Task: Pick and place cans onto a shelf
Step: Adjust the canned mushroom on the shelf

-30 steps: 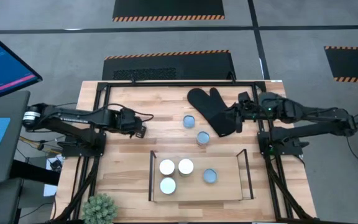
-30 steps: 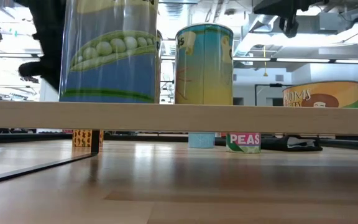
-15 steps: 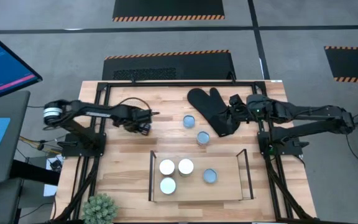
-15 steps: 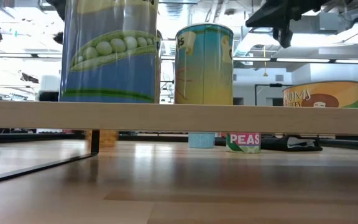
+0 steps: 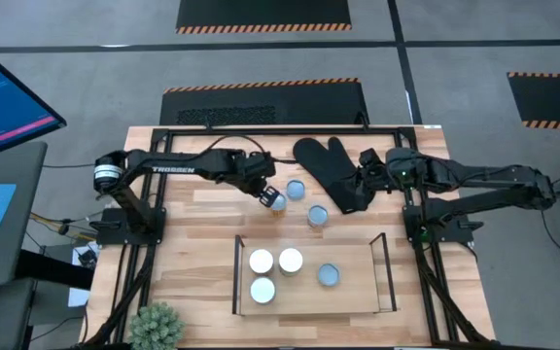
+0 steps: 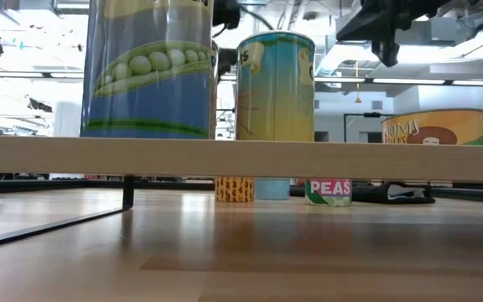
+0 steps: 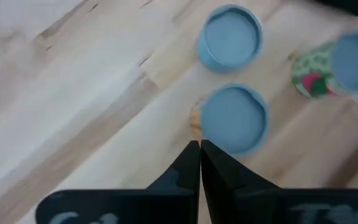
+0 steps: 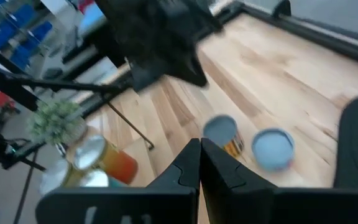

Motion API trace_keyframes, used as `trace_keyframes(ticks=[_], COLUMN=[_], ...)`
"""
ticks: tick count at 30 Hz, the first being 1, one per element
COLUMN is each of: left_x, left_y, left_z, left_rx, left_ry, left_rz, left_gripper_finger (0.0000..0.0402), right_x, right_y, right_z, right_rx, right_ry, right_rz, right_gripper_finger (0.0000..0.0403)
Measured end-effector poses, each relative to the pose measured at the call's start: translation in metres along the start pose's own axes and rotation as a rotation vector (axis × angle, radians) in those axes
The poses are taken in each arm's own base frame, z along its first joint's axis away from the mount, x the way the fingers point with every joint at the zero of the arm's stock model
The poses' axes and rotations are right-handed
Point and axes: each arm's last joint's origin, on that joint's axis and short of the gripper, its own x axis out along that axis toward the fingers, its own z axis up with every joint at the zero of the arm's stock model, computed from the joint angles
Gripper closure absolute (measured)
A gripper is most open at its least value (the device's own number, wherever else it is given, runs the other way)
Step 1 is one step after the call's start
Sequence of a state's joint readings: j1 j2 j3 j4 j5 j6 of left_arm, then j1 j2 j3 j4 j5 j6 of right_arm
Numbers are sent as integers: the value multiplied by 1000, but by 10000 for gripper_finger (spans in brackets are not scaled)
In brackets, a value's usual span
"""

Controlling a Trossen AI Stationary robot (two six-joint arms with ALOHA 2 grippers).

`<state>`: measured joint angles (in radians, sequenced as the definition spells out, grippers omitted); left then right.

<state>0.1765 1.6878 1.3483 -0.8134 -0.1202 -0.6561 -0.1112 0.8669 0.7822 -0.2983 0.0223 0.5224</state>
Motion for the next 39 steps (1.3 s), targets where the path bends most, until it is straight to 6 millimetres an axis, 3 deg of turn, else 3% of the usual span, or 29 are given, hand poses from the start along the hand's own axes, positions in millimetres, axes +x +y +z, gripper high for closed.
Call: trace_keyframes(ticks=[8, 12, 19, 24, 29, 39], left_x=[-52, -74, -93, -95, -102, -144], left_y=[-22, -32, -42, -40, -32, -7], left_z=[-6, -19, -43, -52, -55, -53], left_rx=[81, 144, 175, 164, 157, 73], left_ry=[65, 42, -1, 17, 20, -141], left_rz=[88, 212, 326, 393, 444, 403], left_gripper_finger=[401, 401, 401, 401, 401, 401], right_x=[1, 6, 35, 59, 70, 97], right_y=[1, 16, 44, 63, 81, 93], right_z=[-10, -16, -20, -30, -52, -92], right_rx=[-78, -202, -394, -523, -536, -539], right_ry=[99, 176, 420, 602, 731, 902], right_rz=[1, 101, 65, 60, 102, 95], right_gripper_finger=[369, 369, 369, 369, 369, 392])
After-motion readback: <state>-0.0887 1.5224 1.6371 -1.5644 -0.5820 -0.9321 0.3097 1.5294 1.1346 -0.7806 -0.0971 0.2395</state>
